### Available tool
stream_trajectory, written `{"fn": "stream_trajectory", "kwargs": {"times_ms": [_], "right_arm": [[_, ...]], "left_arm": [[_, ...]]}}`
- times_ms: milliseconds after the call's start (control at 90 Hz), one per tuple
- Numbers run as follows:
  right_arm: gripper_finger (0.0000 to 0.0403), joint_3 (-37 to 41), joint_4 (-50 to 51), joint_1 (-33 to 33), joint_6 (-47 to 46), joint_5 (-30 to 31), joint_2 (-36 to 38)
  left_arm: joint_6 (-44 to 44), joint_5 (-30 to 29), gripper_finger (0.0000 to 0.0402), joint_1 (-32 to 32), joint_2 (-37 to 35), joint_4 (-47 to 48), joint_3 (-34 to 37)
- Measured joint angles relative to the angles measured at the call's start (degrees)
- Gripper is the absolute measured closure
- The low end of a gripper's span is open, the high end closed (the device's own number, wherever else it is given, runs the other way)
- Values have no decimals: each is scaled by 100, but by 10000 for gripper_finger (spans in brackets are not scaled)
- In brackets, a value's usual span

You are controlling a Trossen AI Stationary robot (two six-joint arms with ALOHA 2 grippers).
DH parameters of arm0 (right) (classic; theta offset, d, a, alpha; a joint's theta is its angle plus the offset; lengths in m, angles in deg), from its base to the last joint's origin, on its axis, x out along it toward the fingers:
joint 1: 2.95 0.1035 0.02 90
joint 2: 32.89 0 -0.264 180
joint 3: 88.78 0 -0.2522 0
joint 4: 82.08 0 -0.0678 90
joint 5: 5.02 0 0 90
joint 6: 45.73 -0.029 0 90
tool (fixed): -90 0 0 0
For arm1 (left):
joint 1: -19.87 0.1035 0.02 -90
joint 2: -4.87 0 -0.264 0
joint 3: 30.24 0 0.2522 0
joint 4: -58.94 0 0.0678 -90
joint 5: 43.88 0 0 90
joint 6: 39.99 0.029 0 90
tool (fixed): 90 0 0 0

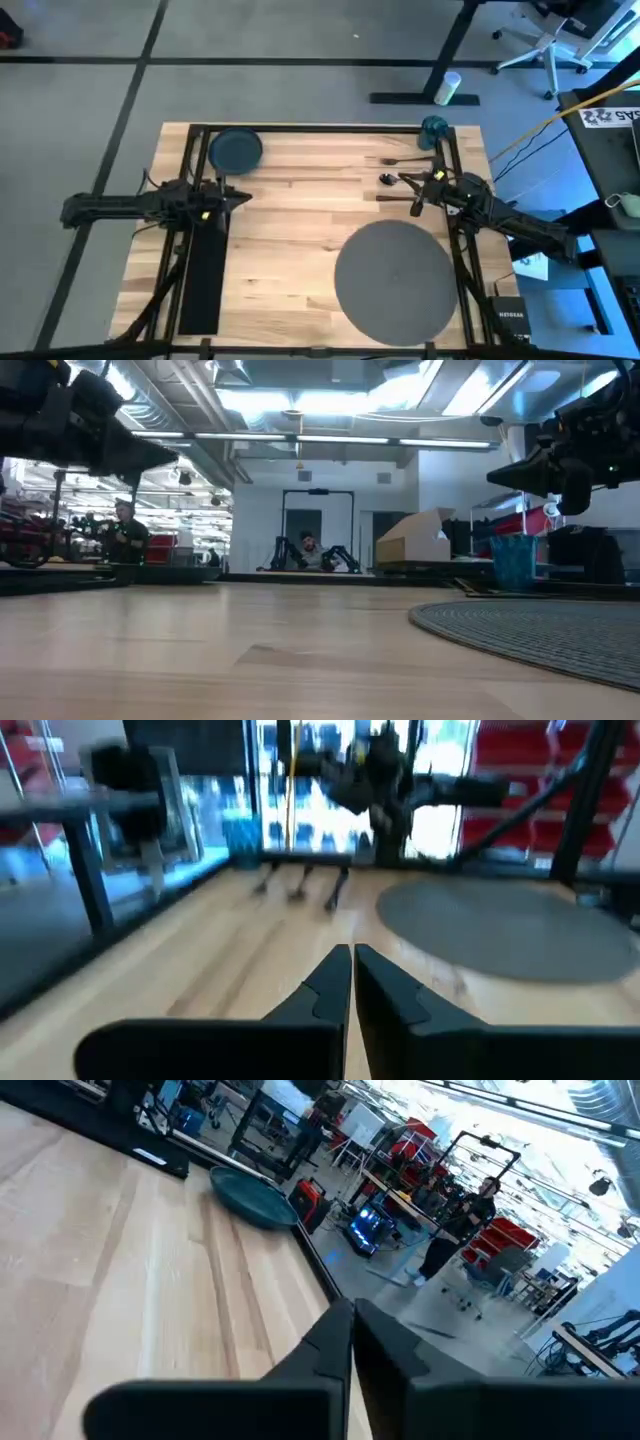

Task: Set table place
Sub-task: Move the black table napkin to the center of the table

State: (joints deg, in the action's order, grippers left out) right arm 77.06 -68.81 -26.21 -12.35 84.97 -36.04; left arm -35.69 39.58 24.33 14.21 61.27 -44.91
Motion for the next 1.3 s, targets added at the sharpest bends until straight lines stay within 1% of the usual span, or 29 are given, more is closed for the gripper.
{"fn": "stream_trajectory", "kwargs": {"times_ms": [89, 189, 278, 467, 633, 789, 889, 989, 1167, 1300], "right_arm": [[402, 0, -2, 2, -2, 0, 0], [402, 0, -2, 0, 0, 0, 0], [402, 1, -1, 0, 0, 0, 1], [402, 1, 0, 0, 0, 0, 0], [402, 0, -2, 0, -1, 0, 2], [402, 0, -2, 2, -2, 0, 2], [402, 0, -2, 1, 0, 0, 0], [402, 0, -1, 0, -1, 0, 0], [402, 0, -2, 1, 0, 0, 2], [402, 1, -2, 1, -1, 0, 1]], "left_arm": [[172, 176, 402, -69, 25, 300, -378], [168, 228, 402, -207, 192, 1286, -1140], [-73, 226, 402, -309, 555, 2232, -1848], [-481, 232, 402, -642, 1816, 3580, -3323], [-745, 258, 402, -982, 3040, 5367, -4663], [-1201, 257, 402, -1202, 4020, 6934, -5535], [-1554, 259, 402, -1376, 4569, 7797, -5824], [-1743, 292, 402, -1623, 5039, 8246, -5869], [-2040, 537, 402, -2071, 5770, 8227, -5831], [-2115, 574, 402, -2420, 6154, 8255, -5831]]}}
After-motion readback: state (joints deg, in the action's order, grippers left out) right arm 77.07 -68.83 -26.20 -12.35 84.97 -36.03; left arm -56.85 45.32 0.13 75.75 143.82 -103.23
